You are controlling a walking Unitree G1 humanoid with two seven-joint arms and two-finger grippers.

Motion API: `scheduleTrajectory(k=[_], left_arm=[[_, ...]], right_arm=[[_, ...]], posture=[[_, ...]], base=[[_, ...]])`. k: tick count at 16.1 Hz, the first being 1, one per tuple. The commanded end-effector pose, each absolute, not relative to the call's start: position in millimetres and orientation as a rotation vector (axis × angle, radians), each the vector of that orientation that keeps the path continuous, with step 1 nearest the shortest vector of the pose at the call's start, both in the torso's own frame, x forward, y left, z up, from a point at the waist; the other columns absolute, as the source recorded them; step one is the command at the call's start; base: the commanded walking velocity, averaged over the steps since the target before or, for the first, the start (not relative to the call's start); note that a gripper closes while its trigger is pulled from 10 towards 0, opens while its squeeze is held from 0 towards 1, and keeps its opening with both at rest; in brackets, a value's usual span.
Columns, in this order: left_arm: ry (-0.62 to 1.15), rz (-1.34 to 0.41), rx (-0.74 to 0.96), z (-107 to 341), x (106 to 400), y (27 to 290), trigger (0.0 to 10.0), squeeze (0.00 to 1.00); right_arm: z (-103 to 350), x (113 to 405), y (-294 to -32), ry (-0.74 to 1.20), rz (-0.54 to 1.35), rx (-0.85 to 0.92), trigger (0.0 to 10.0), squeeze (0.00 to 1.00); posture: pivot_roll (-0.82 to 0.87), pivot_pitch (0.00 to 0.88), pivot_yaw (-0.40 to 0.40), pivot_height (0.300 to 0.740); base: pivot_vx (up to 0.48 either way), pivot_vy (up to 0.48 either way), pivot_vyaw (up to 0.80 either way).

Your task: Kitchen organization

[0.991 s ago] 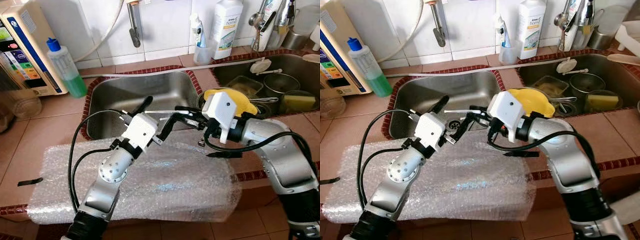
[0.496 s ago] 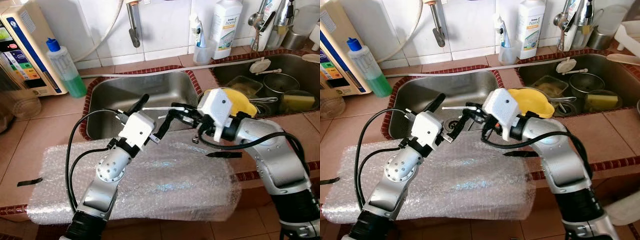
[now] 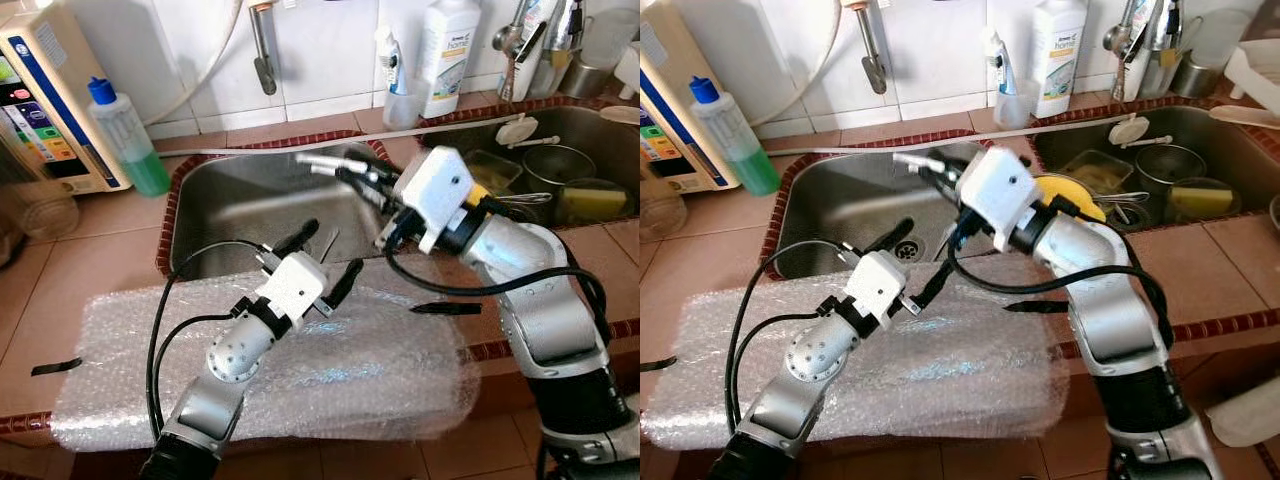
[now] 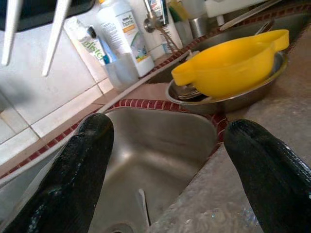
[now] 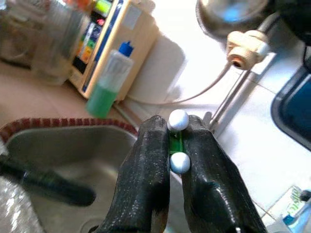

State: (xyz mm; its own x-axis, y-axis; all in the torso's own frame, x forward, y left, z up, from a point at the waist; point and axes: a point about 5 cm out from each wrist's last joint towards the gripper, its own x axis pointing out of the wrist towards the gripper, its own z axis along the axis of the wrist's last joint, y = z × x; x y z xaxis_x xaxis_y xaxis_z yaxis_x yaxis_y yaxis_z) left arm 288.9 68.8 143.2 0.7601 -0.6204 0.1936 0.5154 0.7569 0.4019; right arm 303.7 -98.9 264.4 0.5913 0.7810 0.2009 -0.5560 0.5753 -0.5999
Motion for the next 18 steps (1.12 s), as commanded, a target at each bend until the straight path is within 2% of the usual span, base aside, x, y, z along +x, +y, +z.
scheduleTrajectory(k=[1, 4, 11, 18], left_arm=[[-0.32, -0.647, 0.355, 140, 289, 68, 10.0, 0.0], [-0.315, -0.63, 0.364, 140, 291, 69, 10.0, 0.0], [-0.262, -0.401, 0.433, 138, 313, 95, 10.0, 0.0], [-0.299, -0.321, 0.45, 149, 325, 98, 10.0, 0.0]], right_arm=[[271, 299, -95, -0.516, 0.828, -0.515, 0.0, 0.0], [264, 294, -91, -0.493, 0.852, -0.48, 0.0, 0.0], [244, 280, -102, -0.359, 0.899, -0.475, 0.0, 0.0], [236, 282, -101, -0.331, 0.905, -0.469, 0.0, 0.0]], posture=[[-0.35, 0.152, 0.146, 0.74], [-0.35, 0.15, 0.142, 0.74], [-0.35, 0.149, 0.14, 0.74], [-0.36, 0.148, 0.145, 0.74]], base=[[0.0, 0.0, 0.0], [0.0, 0.0, 0.0], [0.0, 0.0, 0.0], [0.0, 0.0, 0.0]])
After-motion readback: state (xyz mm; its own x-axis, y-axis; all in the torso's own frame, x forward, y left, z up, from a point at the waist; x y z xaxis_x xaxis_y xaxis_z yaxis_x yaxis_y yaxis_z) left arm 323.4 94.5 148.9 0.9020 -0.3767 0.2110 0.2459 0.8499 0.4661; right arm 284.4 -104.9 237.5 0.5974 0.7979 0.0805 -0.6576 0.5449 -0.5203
